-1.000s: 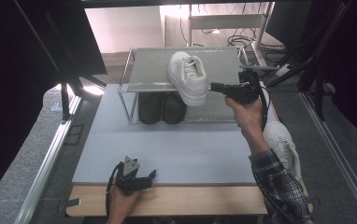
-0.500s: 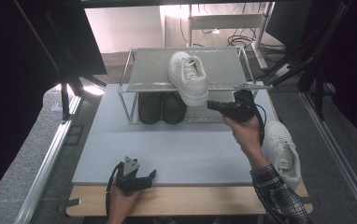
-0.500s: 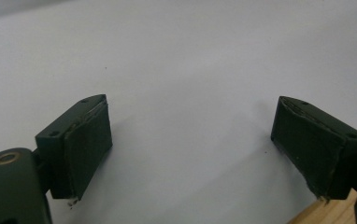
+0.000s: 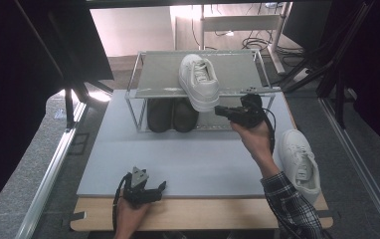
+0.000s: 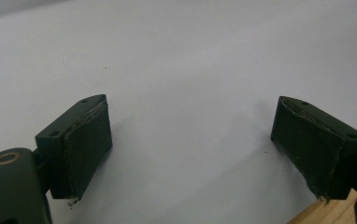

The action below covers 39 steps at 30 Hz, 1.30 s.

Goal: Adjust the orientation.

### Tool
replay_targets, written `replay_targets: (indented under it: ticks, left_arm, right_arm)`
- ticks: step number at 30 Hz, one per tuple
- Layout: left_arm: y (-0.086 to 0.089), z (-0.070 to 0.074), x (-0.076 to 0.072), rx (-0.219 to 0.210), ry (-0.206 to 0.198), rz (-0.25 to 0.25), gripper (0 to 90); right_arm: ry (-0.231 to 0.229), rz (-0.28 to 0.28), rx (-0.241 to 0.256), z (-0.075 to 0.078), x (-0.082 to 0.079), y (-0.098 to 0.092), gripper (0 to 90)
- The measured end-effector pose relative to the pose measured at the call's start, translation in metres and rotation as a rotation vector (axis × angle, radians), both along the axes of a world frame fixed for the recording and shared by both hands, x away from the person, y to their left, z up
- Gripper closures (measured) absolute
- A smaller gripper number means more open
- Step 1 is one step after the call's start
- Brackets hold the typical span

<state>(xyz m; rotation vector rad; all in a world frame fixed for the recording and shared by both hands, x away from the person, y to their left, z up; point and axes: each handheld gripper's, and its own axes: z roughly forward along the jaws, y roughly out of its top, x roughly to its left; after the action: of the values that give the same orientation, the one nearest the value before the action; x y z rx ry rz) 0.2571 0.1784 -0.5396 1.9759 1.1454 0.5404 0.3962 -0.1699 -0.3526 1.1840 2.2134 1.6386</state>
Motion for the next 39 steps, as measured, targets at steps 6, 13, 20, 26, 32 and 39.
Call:
replay_targets:
  ticks: [6,13,20,26,32,39]
  left_arm:
    - [0.000,0.000,0.000,0.000,0.000,0.000,12.3]
    - [0.000,0.000,0.000,0.000,0.000,0.000,12.3]
    - [0.000,0.000,0.000,0.000,0.000,0.000,12.3]
    - [0.000,0.000,0.000,0.000,0.000,0.000,12.3]
    - [0.000,0.000,0.000,0.000,0.000,0.000,12.3]
    - [0.000,0.000,0.000,0.003,0.000,-0.001,12.3]
  right_arm:
    - [0.007,0.005,0.004,-0.002,0.009,0.012,89.5]
    - [0.017,0.006,0.013,-0.002,0.016,0.021,89.4]
    - [0.016,-0.010,0.002,-0.003,0.025,0.031,89.4]
    - [0.022,-0.020,-0.007,-0.003,0.033,0.040,89.5]
    - [0.030,-0.029,-0.014,-0.003,0.042,0.048,89.5]
    - [0.034,-0.035,-0.005,-0.005,0.051,0.056,89.5]
